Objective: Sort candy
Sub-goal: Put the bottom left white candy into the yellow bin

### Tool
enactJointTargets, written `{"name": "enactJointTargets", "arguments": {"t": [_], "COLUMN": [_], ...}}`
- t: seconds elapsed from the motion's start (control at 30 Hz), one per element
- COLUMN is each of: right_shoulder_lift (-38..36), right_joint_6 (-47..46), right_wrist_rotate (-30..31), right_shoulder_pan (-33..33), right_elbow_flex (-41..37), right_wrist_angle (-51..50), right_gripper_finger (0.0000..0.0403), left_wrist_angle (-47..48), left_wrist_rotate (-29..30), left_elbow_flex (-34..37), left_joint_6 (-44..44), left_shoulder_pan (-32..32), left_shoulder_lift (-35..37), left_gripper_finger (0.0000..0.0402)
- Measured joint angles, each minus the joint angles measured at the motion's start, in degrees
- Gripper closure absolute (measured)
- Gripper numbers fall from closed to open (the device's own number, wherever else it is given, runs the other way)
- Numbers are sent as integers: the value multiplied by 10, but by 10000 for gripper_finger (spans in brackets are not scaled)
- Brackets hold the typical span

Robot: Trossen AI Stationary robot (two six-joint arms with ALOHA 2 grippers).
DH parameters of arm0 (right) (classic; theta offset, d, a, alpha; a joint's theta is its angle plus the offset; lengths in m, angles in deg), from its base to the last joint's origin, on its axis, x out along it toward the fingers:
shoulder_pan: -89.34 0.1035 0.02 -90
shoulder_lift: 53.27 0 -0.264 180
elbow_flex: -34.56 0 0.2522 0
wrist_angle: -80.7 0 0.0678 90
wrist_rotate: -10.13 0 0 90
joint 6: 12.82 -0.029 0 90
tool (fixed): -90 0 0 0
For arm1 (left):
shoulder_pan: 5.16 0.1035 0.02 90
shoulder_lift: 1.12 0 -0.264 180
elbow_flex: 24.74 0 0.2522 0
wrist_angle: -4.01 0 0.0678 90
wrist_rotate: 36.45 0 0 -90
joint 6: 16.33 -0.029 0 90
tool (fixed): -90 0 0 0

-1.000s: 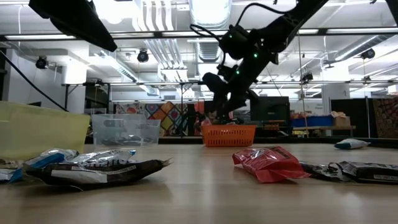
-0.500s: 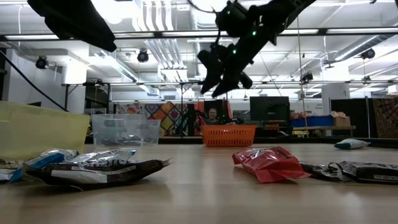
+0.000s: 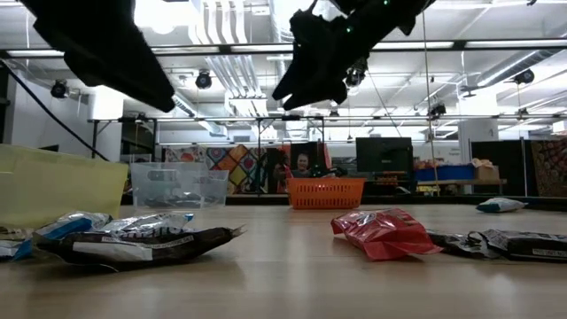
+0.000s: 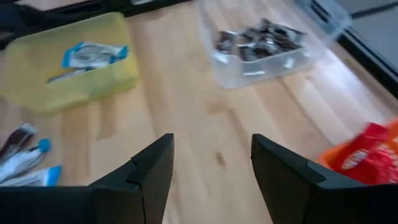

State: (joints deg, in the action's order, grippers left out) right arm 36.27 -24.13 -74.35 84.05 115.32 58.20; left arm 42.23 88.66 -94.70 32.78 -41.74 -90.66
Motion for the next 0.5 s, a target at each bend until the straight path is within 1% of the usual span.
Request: {"name": "enactJointTargets", "arguments": {"t": [0.1,0.27,0.5], "right_shoulder_lift": [-1,-2,-2], "right_joint_6": [8,23,35], "right_wrist_rotate": [0,0,0], "right_shoulder_pan": [16,23,23], "right_elbow_flex": [0,0,0], "right_wrist_angle": [0,1,1], "right_gripper_finger": [202,202,202], "left_wrist_angle": [0,16,139], "left_wrist_rotate": [0,-4,-7], "left_elbow_flex": [-26,-88,-188], "left_joint_6": [27,42,92], "left_shoulder_pan": [1,2,3], "left_shoulder_lift": [-29,-79,-145], "left_gripper_finger": [275,275,275]}}
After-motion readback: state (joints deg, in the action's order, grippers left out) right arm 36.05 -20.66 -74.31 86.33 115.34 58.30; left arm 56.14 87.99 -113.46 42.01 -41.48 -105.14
